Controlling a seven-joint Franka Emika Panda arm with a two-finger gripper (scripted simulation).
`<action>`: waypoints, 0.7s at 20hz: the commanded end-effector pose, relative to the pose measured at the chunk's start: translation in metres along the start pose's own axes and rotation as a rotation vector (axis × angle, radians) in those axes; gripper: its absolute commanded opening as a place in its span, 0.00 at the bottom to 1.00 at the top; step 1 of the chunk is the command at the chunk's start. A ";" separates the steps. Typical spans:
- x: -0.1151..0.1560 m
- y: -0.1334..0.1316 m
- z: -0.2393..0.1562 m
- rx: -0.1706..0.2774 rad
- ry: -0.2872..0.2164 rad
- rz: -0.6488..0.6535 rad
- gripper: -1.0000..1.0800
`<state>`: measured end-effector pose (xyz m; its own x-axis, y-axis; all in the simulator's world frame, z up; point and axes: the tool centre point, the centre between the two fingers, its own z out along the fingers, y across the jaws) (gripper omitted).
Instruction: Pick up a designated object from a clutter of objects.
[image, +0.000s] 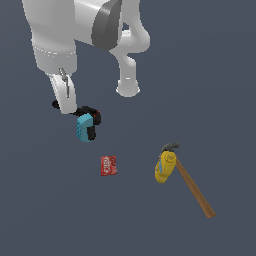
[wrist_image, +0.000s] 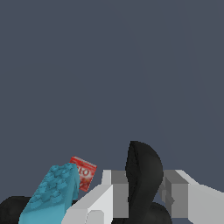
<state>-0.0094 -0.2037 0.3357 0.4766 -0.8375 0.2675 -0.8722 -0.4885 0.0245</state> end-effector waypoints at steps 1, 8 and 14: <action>0.000 0.004 -0.020 0.002 0.003 0.000 0.00; 0.001 0.010 -0.052 0.001 0.003 0.000 0.00; 0.000 0.011 -0.056 0.000 0.002 -0.002 0.00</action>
<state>-0.0251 -0.1956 0.3889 0.4780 -0.8364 0.2682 -0.8715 -0.4896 0.0262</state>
